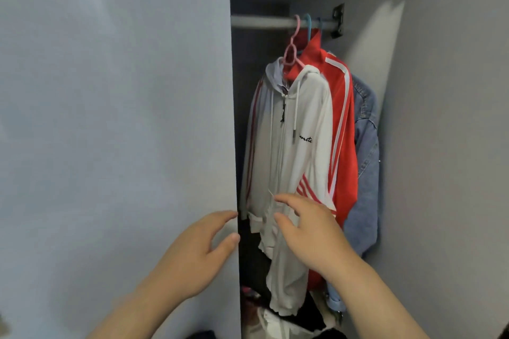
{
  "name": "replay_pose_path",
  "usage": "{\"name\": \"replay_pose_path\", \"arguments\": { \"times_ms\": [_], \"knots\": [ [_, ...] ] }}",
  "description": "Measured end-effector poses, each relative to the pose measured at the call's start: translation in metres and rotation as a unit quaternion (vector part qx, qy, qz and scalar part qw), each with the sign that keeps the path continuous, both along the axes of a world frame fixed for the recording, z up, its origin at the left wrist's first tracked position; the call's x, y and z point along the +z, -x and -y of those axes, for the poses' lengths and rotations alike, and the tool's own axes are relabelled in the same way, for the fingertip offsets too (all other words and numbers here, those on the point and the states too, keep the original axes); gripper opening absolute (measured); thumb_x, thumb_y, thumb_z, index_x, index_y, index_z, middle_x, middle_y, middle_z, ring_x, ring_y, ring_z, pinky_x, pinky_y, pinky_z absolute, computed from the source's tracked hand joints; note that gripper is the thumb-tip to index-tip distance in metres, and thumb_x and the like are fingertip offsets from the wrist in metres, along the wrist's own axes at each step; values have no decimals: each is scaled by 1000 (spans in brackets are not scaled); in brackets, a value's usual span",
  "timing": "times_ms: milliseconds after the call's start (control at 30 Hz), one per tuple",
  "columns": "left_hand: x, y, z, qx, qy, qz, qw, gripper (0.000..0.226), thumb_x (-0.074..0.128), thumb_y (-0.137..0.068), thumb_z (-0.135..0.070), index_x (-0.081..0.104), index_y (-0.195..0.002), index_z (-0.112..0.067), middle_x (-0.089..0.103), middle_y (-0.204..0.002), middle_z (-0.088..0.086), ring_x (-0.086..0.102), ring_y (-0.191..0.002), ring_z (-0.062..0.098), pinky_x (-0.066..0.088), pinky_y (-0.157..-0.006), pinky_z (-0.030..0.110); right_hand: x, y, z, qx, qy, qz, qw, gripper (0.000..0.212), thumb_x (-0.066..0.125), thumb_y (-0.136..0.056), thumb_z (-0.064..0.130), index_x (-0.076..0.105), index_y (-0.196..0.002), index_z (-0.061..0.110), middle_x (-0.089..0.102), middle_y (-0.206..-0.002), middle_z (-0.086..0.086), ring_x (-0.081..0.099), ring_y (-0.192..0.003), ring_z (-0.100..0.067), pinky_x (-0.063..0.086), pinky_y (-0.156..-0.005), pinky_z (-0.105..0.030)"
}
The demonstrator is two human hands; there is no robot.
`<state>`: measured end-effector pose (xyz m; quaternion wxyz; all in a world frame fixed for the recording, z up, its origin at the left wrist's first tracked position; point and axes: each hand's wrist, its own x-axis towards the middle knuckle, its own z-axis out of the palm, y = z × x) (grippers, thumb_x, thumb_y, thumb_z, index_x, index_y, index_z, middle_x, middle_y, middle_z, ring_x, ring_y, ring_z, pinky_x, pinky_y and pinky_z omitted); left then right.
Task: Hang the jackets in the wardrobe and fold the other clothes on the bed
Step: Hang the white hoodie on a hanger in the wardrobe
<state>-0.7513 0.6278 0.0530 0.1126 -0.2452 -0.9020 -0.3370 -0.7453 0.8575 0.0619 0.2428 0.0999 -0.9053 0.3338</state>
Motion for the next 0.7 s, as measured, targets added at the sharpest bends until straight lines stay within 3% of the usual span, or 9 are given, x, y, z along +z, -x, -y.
{"name": "replay_pose_path", "arguments": {
  "times_ms": [100,200,267,333,467,533,600,700],
  "knots": [
    [-5,-20,35,59,38,-18,997,43,43,-93,-55,38,-135,-52,31,-131,-44,45,-101,-11,31,-89,3,2,-10,20,52,-55,-12,997,38,58,-94,31,61,-132,26,59,-125,19,49,-117,0,21,-95,2],
    [-11,-37,67,100,48,-20,994,43,36,-85,-62,39,-128,-56,34,-132,-44,47,-100,-15,32,-84,2,2,-11,45,96,-81,-22,992,40,54,-94,34,60,-133,28,56,-127,22,40,-125,1,19,-101,-3],
    [-15,-47,88,125,46,-14,991,41,34,-82,-66,40,-122,-61,35,-128,-48,40,-114,-22,35,-82,6,0,-9,65,124,-92,-20,988,42,50,-92,37,60,-133,28,59,-132,18,38,-127,1,27,-105,-15],
    [-18,-59,107,161,55,-10,985,40,34,-81,-67,43,-120,-63,35,-124,-51,26,-118,-32,38,-80,9,-2,-6,88,163,-94,-29,982,39,54,-91,34,63,-128,25,63,-128,14,47,-122,0,37,-104,-22],
    [-23,-86,146,242,68,1,968,40,38,-83,-66,44,-122,-61,33,-125,-51,31,-118,-27,38,-80,10,-11,1,142,248,-79,-75,963,33,59,-87,28,68,-118,20,69,-118,9,56,-112,-5,44,-98,-20],
    [-29,-100,167,281,86,9,956,44,37,-87,-71,38,-130,-59,26,-130,-48,23,-122,-26,33,-89,6,-19,5,166,291,-78,-77,950,35,65,-84,25,69,-118,19,69,-118,9,57,-112,-5,44,-97,-20],
    [-36,-114,186,317,117,30,941,51,36,-89,-70,31,-138,-57,18,-138,-43,11,-125,-25,17,-97,-1,-28,8,187,322,-104,-77,938,38,68,-81,25,69,-119,20,69,-120,9,59,-112,-6,47,-96,-23],
    [-46,-134,210,362,145,61,919,59,43,-92,-62,26,-147,-49,8,-144,-36,1,-129,-20,3,-101,1,-38,11,216,364,-143,-78,917,40,69,-78,24,68,-118,19,69,-121,6,63,-112,-10,47,-96,-24]
  ]
}}
